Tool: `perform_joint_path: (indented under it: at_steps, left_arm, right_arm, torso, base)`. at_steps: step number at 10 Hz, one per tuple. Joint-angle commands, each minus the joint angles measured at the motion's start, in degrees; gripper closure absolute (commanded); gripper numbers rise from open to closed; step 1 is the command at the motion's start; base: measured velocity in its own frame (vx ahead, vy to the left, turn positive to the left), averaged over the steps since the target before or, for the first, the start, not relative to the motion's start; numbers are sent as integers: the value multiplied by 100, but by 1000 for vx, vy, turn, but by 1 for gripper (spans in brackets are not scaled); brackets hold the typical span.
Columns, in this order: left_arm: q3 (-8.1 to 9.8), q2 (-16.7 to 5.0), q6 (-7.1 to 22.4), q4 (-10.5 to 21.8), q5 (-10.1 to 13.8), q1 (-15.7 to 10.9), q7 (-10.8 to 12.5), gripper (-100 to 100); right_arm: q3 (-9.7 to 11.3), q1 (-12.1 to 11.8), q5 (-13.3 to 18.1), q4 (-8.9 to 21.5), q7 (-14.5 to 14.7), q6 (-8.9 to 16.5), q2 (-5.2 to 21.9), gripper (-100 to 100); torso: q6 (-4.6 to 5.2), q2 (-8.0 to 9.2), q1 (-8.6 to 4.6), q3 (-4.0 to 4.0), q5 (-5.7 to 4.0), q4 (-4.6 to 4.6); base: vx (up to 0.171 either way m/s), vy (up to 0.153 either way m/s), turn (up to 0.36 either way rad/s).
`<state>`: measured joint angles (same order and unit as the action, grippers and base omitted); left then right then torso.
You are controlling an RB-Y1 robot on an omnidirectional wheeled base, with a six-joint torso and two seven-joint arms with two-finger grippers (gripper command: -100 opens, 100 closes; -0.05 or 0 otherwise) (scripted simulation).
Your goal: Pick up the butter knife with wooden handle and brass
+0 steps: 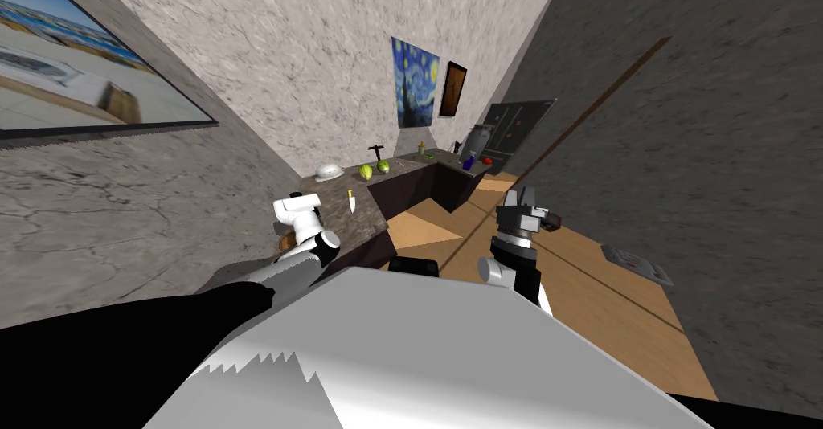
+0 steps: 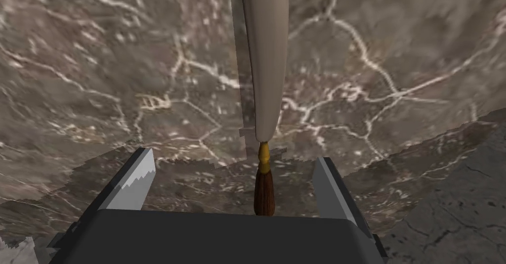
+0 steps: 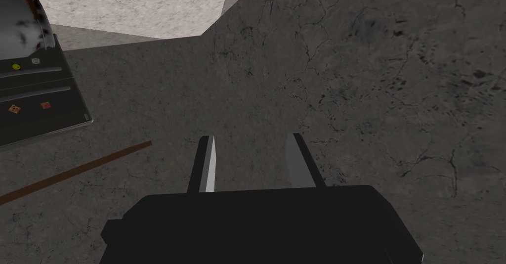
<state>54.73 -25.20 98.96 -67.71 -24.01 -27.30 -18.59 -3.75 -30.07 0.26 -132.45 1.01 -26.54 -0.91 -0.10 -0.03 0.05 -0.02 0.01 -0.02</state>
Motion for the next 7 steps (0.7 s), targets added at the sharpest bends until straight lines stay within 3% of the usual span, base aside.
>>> perform_joint_path:
  at_steps: [1, 2, 3, 4, 5, 7]
  left_arm:
    - [-286, -276, -286, 286, 286, -203, -168, -100]
    - [-451, -276, -405, 389, 384, -203, -168, -100]
    - [-451, -276, -409, 599, 384, -203, -168, -100]
    - [-707, -529, -711, 840, 644, -405, -323, -100]
    - [-880, -529, -808, 959, 754, -405, -323, -100]
    - [-899, -529, -808, 1346, 754, -405, -323, -100]
  right_arm:
    - [0, 0, 0, 0, 0, 0, 0, 0]
    - [0, -3, 0, 0, 0, 0, -1, 0]
    - [0, -2, 0, 0, 0, 0, -1, 0]
    - [0, -1, 0, 0, 0, 0, 0, 0]
    - [0, -3, 0, 0, 0, 0, -1, 0]
    - [0, 0, 0, 0, 0, 0, 0, 0]
  torso:
    - [0, 0, 0, 0, 0, 0]
    - [-9, -23, -33, -11, -6, -3]
    - [-5, -32, -42, -18, -10, -7]
    - [0, -17, -17, -10, -4, -4]
    - [-8, -29, -34, -15, -8, -5]
    - [0, -16, -11, -10, -3, -4]
  base:
    - [91, -105, 314]
    - [112, -129, 387]
    - [33, -39, 117]
    - [88, -103, 306]
    - [93, -110, 327]
    - [7, -8, 25]
